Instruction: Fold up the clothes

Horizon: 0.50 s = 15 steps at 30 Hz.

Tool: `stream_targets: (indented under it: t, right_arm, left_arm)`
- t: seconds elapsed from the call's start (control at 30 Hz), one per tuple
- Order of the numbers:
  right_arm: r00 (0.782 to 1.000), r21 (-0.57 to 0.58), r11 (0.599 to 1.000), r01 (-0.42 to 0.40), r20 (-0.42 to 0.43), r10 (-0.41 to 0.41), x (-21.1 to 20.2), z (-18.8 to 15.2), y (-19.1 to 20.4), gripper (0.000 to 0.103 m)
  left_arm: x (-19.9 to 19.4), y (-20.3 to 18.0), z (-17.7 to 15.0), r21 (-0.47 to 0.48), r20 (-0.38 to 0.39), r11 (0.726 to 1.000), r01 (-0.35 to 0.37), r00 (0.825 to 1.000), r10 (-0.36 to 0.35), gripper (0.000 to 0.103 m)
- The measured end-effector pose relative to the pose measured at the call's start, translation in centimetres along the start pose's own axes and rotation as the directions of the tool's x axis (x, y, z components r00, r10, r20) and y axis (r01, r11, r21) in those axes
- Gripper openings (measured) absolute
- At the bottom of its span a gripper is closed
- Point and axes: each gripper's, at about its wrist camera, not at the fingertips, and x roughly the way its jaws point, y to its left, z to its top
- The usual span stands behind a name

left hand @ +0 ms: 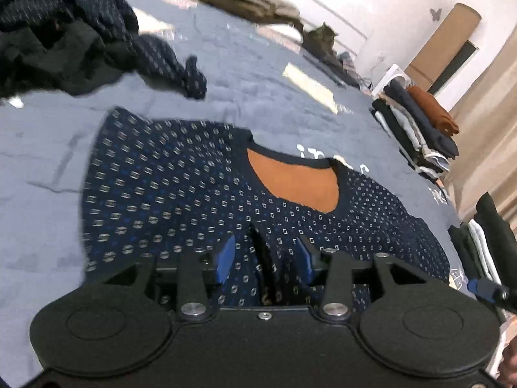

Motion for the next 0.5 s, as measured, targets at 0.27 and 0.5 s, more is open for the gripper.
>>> stream_targets:
  t: [0.27, 0.5]
  right_arm:
    - [1.0, 0.006, 1.0, 0.003, 0.0, -0.003, 0.0, 0.1, -0.3, 0.054]
    - [1.0, 0.013, 1.0, 0.017, 0.005, -0.017, 0.0, 0.2, -0.7, 0.054]
  left_arm:
    - [-1.0, 0.0, 1.4, -0.007, 0.118, 0.998, 0.056, 0.992, -0.055, 0.004]
    - [-5.3, 1.7, 4.7, -0.062, 0.233, 0.997, -0.034, 0.971, 0.048, 0.005]
